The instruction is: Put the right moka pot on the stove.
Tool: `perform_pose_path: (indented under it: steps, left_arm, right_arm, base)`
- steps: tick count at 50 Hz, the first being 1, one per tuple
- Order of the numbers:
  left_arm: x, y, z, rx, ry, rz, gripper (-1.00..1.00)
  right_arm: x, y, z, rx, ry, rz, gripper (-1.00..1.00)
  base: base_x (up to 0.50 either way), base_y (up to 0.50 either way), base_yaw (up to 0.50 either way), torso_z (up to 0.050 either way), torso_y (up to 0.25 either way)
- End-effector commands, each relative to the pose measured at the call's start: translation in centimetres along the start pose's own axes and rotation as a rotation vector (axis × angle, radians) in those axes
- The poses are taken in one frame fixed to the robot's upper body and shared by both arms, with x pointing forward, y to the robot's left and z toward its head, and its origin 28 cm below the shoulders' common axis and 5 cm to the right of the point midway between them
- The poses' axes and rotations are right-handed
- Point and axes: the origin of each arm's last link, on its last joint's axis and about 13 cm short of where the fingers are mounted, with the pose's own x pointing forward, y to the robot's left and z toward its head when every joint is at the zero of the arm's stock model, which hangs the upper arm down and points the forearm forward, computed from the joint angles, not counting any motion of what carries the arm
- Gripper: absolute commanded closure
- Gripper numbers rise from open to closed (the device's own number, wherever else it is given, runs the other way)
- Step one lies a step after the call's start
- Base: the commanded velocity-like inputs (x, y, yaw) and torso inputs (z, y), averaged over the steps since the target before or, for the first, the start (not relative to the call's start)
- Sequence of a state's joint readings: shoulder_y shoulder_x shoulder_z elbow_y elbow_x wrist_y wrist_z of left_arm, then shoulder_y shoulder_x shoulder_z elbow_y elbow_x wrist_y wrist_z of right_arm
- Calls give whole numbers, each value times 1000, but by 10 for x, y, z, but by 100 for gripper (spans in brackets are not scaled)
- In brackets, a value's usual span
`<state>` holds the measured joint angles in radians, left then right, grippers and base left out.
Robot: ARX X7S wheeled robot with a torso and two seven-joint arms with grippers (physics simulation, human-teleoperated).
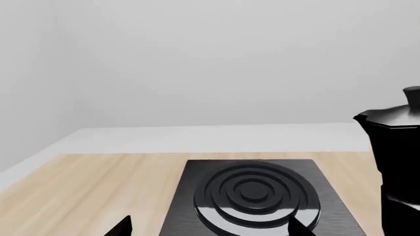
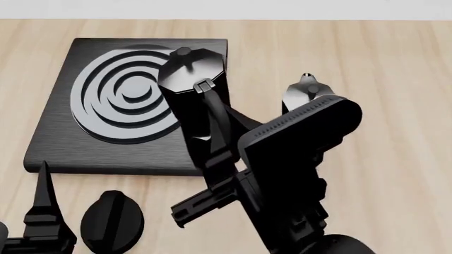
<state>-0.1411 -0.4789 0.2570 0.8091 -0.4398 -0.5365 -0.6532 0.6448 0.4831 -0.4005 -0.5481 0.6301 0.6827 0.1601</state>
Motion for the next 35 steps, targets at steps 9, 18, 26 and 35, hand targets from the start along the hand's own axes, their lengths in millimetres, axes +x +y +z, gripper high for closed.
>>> perform_pose_path:
  steps: [9,18,26,35]
  left_arm:
    - [-1,0,0,0,-1,-6,-100]
    - [0,0,0,-1,0,-6,-100]
    - [0,0,0,3,2,-8,-100]
    - [0,0,0,-1,1,-9,-100]
  right_arm:
    - [31,-3,8,-28,-30,13,100]
    - [45,-3,11,-27,-39,15,100]
    - [59,-5,13,-23,-42,23,100]
    - [74,-1,12,-24,-47,48,100]
  base:
    - [0,0,0,0,1]
    - [0,0,0,0,1]
    - [0,0,0,0,0]
    - [0,0,0,1,1]
